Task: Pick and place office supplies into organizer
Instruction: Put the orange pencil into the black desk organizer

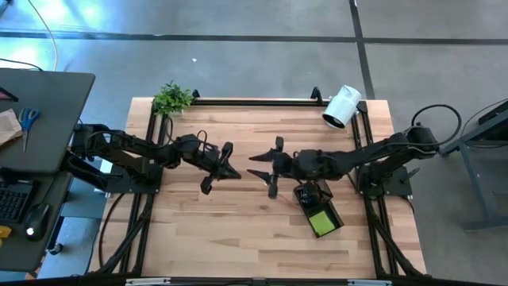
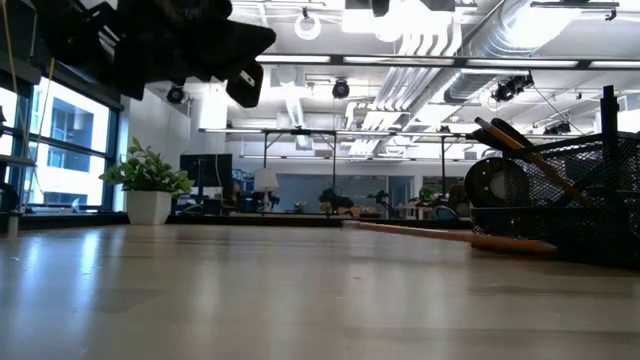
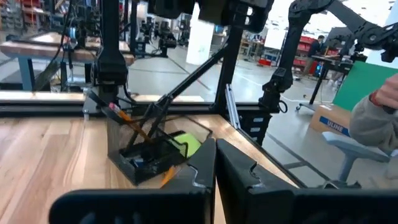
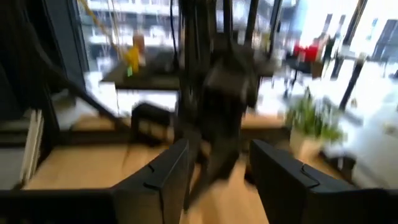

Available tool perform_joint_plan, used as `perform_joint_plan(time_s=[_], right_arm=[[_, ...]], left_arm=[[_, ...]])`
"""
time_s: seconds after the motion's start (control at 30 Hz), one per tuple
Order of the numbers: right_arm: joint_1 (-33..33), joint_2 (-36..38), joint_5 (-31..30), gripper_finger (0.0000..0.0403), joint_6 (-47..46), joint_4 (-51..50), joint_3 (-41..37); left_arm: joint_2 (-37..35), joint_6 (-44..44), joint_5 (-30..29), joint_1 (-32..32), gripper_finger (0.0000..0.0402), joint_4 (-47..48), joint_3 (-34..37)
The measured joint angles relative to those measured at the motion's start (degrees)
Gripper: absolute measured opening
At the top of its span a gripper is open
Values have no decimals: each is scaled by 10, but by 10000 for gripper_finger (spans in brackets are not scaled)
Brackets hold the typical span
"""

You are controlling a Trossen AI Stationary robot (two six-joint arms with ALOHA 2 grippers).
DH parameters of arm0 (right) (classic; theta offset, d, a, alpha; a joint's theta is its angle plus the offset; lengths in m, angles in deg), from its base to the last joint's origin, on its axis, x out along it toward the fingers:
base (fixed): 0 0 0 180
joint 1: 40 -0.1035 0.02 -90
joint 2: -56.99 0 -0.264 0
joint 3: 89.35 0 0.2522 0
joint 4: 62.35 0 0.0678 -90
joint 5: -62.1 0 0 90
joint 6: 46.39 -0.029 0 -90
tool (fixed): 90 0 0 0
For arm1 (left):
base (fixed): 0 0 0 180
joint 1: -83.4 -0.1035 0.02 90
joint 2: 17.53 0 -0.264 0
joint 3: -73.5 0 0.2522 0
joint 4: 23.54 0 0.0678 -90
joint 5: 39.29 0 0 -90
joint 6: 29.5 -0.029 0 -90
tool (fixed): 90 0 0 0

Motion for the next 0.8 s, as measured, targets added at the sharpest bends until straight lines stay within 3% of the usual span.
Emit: perform_joint_plan(time_s=[0.23, 0.43, 0.57, 0.67, 0.8], right_arm=[[-1, 0, -2, 156, -138, -224, 0], [-23, -3, -32, 145, -233, -353, 0], [-25, -38, -49, 138, -274, -389, 0], [-26, -87, -30, 138, -289, -388, 0], [-30, -150, -50, 134, -320, -390, 0]], left_arm=[[0, -30, 5, -1, 0, 83, 0], [0, -78, -118, 28, 20, 248, -34], [0, -89, -158, 46, 46, 274, -45], [-3, -88, -155, 49, 56, 280, -45], [-4, -76, -131, 48, 50, 291, -43]])
